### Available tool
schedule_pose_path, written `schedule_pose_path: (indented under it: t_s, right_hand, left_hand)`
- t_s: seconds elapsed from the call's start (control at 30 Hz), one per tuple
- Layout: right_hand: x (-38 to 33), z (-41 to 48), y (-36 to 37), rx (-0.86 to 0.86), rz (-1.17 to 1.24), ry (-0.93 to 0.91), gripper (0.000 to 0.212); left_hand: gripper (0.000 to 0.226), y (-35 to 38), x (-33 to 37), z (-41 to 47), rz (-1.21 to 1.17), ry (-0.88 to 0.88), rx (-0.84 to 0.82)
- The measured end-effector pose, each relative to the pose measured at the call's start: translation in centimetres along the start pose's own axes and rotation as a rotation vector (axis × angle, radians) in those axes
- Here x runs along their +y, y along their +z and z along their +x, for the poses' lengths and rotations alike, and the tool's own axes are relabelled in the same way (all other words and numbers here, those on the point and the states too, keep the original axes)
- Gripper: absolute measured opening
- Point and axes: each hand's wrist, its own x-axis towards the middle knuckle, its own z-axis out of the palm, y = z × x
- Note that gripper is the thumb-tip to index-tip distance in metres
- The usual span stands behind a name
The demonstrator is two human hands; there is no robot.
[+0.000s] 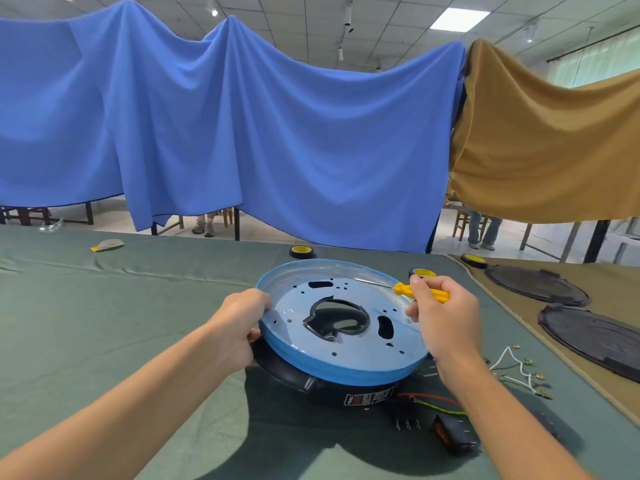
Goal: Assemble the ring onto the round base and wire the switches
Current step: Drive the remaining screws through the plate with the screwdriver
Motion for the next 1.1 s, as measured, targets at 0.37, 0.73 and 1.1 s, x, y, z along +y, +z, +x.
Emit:
schedule_pose_path:
  t_s: [0.37, 0.73, 1.1]
  right_hand:
    - [-1.3, -0.6, -0.1, 0.068, 0.236, 0.040, 0.009]
    - [-1.4, 0.0, -0.6, -0.017, 0.455, 0.498, 0.014]
    - [-0.9, 1.2, -2.3, -0.037, 0.592, 0.830, 0.019]
  left_hand:
    - [0.053, -0.8, 2.3, -2.1, -0.031, 0.643, 0.006]
    - [0.071, -0.6, 0.6, -1.9, 0.499, 1.434, 0.323]
    - [0.071, -1.9, -1.5, 0.4, 1.047, 1.848, 0.492]
